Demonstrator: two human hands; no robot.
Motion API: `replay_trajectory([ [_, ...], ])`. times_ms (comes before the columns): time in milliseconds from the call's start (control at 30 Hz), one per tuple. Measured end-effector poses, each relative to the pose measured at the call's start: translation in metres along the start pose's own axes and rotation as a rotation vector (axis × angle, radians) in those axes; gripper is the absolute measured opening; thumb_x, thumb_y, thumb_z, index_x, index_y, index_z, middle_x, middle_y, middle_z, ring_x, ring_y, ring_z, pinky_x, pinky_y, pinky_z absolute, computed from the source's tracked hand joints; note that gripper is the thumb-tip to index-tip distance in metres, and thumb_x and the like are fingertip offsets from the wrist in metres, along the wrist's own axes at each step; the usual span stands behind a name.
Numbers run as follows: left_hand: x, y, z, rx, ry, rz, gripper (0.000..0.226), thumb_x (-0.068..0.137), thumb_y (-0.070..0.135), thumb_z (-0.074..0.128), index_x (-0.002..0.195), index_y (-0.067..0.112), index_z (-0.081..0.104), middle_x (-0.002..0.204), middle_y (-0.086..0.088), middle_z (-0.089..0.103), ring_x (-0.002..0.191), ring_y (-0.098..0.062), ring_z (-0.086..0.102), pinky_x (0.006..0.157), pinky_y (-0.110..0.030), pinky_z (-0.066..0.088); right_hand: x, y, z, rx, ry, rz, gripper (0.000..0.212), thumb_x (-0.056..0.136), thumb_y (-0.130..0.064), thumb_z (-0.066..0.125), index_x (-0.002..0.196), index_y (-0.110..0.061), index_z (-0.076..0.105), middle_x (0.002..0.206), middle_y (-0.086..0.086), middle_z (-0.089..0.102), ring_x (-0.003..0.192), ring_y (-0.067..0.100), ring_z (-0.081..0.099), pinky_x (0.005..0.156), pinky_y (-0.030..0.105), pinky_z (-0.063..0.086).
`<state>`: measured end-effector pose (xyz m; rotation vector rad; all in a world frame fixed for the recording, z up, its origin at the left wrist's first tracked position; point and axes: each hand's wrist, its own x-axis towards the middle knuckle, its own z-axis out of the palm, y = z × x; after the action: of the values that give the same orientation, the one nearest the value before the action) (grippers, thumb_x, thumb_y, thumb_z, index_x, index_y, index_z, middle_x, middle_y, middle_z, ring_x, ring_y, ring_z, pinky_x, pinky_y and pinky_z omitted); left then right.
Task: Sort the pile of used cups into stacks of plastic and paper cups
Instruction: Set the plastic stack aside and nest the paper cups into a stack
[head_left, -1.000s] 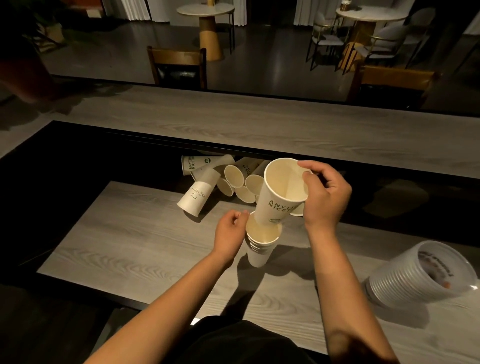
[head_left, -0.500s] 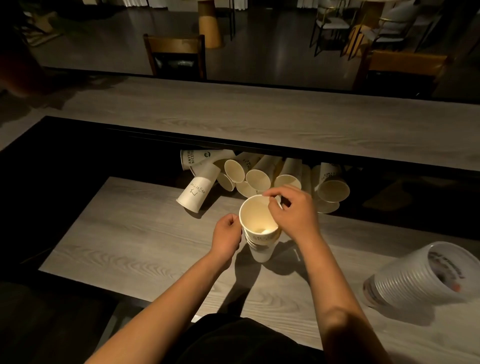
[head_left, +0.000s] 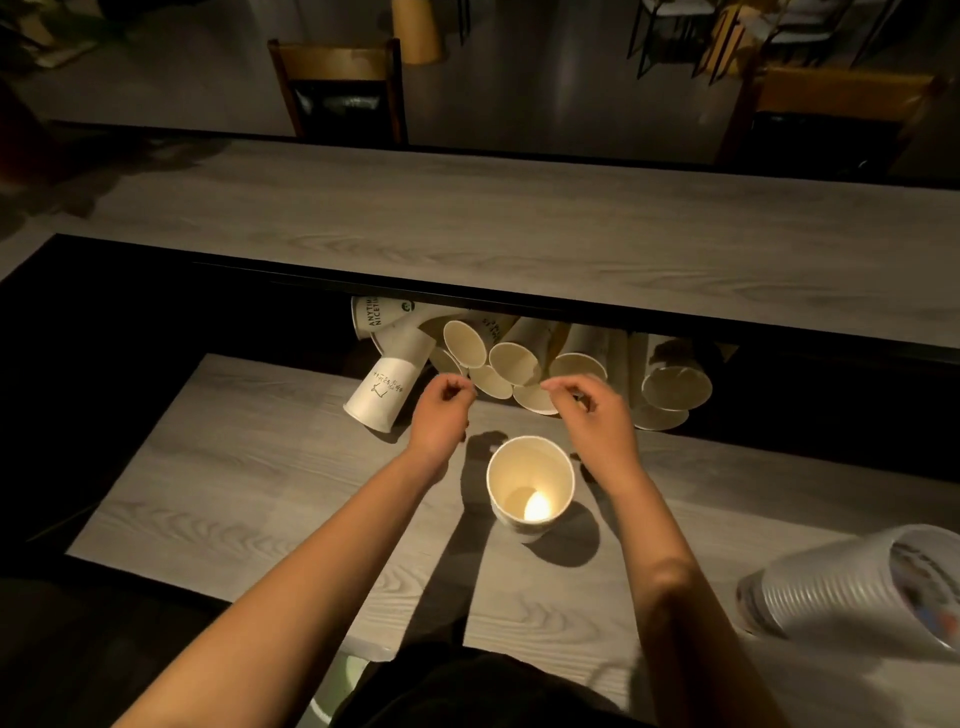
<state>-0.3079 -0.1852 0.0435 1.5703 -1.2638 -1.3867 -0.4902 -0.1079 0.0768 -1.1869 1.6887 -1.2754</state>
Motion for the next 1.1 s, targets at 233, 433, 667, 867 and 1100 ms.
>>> replay_trajectory([
  [233, 0.059, 0.032, 0.018, -0.013, -0.115, -0.068, 0.045, 0.093, 0.007, 0.056, 0.134, 0.024, 0.05, 0.111, 0.007, 0.058, 0.101, -0.021, 0.061, 0.077, -0.035, 0.055, 0.058, 0.015, 0.011, -0.262, -0.202, 0.051, 0.022, 0.101, -0.027, 0.055, 0.111, -0.038, 0.071, 0.131, -0.005, 0.05, 0.117, 0.007, 0.051, 0.095, 0.022, 0.037],
  [433, 0.077, 0.03, 0.022, -0.046, -0.176, -0.231, 0.019, 0.094, 0.007, 0.058, 0.111, 0.013, 0.057, 0.104, -0.012, 0.065, 0.089, -0.022, 0.064, 0.068, -0.031, 0.052, 0.083, 0.032, 0.036, -0.598, -0.397, 0.15, 0.044, 0.101, -0.03, 0.054, 0.145, -0.03, 0.052, 0.147, 0.01, 0.042, 0.122, 0.03, 0.058, 0.097, 0.033, 0.044],
  [667, 0.064, 0.02, 0.019, -0.086, -0.091, -0.11, 0.012, 0.094, 0.016, 0.059, 0.101, 0.021, 0.068, 0.086, 0.001, 0.07, 0.074, -0.013, 0.061, 0.064, -0.028, 0.048, 0.086, 0.036, 0.041, -0.799, -0.392, 0.118, 0.038, 0.102, -0.032, 0.052, 0.133, -0.011, 0.048, 0.129, 0.016, 0.051, 0.103, 0.032, 0.061, 0.079, 0.036, 0.044],
  [867, 0.036, 0.007, 0.015, -0.308, 0.261, -0.061, 0.029, 0.093, 0.016, 0.07, 0.122, 0.017, 0.072, 0.117, 0.002, 0.073, 0.108, -0.012, 0.066, 0.095, -0.029, 0.053, 0.068, 0.026, 0.034, -0.705, -0.262, 0.056, 0.044, 0.103, -0.028, 0.052, 0.139, -0.005, 0.042, 0.142, 0.017, 0.04, 0.113, 0.038, 0.06, 0.09, 0.036, 0.046],
  [1100, -0.005, 0.004, -0.005, -0.578, 0.502, -0.174, 0.017, 0.09, 0.0, 0.069, 0.093, 0.015, 0.076, 0.107, 0.001, 0.068, 0.109, -0.025, 0.066, 0.085, -0.034, 0.06, 0.03, 0.012, 0.016, -0.532, -0.117, -0.027, 0.057, 0.106, -0.026, 0.049, 0.159, -0.015, 0.029, 0.167, 0.004, 0.023, 0.117, 0.022, 0.06, 0.102, 0.03, 0.044],
])
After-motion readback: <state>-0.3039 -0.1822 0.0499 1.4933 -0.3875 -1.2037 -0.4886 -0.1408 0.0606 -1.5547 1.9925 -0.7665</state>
